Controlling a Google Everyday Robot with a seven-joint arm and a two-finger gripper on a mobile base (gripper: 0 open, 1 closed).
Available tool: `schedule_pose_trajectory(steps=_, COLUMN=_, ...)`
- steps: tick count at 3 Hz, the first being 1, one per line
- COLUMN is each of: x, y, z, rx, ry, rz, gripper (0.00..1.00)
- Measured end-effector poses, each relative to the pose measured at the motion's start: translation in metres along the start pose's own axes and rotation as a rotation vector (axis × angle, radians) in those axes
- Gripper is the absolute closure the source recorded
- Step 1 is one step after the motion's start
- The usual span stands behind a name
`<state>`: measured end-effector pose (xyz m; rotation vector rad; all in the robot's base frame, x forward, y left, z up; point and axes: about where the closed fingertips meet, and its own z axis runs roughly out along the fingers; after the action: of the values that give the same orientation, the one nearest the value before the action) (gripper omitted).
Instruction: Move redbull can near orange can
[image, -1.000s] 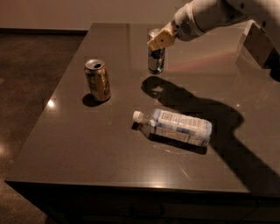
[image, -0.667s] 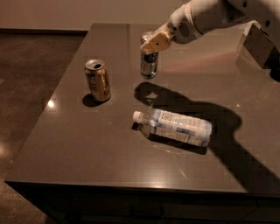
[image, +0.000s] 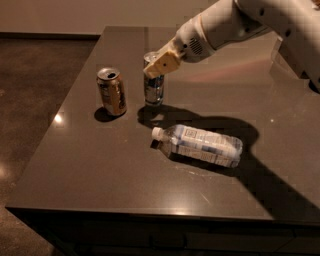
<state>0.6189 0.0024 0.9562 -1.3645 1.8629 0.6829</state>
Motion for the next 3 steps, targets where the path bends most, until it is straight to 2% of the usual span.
schedule_pose_trajectory(steps=1, x=-0.001, y=0.008, z=0.014, rx=-0.035, ry=0.026, rz=-0.031, gripper=0.83)
schedule_pose_trajectory(steps=2, x=-0.005, y=0.009, z=0.023, rx=-0.054, ry=0.036, rz=-0.060, gripper=0.61)
schedule_pose_trajectory(steps=3, x=-0.004, y=0.010, z=0.036, rx=-0.093, ry=0.040, rz=-0.093, gripper=0.30)
